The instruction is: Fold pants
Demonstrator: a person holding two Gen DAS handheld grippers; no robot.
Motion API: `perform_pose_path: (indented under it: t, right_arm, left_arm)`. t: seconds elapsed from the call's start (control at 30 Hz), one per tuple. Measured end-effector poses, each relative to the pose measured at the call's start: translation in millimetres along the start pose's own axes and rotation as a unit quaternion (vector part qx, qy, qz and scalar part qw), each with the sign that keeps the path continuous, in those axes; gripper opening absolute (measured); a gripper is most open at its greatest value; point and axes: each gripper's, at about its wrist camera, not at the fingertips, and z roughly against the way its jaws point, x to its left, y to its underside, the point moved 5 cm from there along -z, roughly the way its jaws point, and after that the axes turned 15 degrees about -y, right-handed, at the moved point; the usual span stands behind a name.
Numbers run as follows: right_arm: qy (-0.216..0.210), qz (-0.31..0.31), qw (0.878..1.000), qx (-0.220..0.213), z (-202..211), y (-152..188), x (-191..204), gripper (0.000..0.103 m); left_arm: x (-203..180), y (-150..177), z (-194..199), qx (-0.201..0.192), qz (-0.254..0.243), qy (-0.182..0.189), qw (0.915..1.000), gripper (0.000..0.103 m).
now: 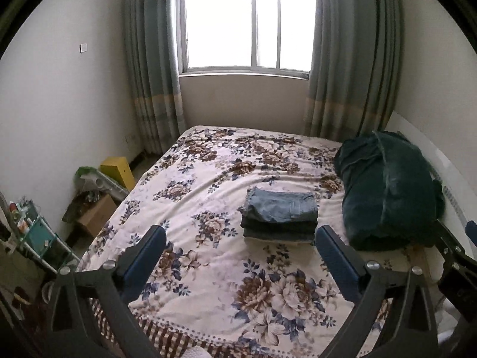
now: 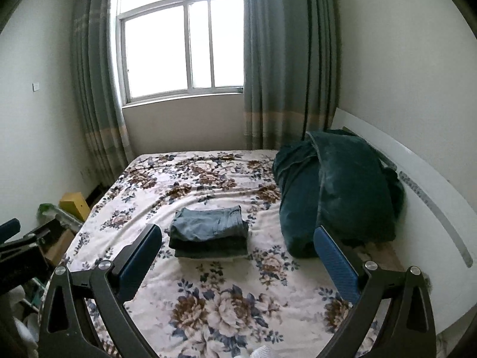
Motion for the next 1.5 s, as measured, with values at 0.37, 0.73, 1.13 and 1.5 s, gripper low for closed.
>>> perform_pose_path:
  t: [0.37,0.73,1.13,1.5]
  right_arm:
    - [-0.004,0.001,1.000,0.008,6,8,8,0.103]
    - [-0.010,-0.001,1.000,0.018,3,14,18,0.103]
    - [-0.016,-0.004,1.000,0.018,-4,14,25,0.103]
    - [-0.018,-0.007,1.000,0.025,-14,16,27,0.103]
  left_arm:
    - [11,20,16,0.002,-0.020,-0.006,0.9998,0.103]
    - [13,25,19,0.002,-0.030,-0.009,0.9995,0.103]
    - [14,18,17,-0.005,-0.032,-0.004,0.9995,0.103]
    - [12,17,14,-0.002,-0.034,0.003,0.9994,0.103]
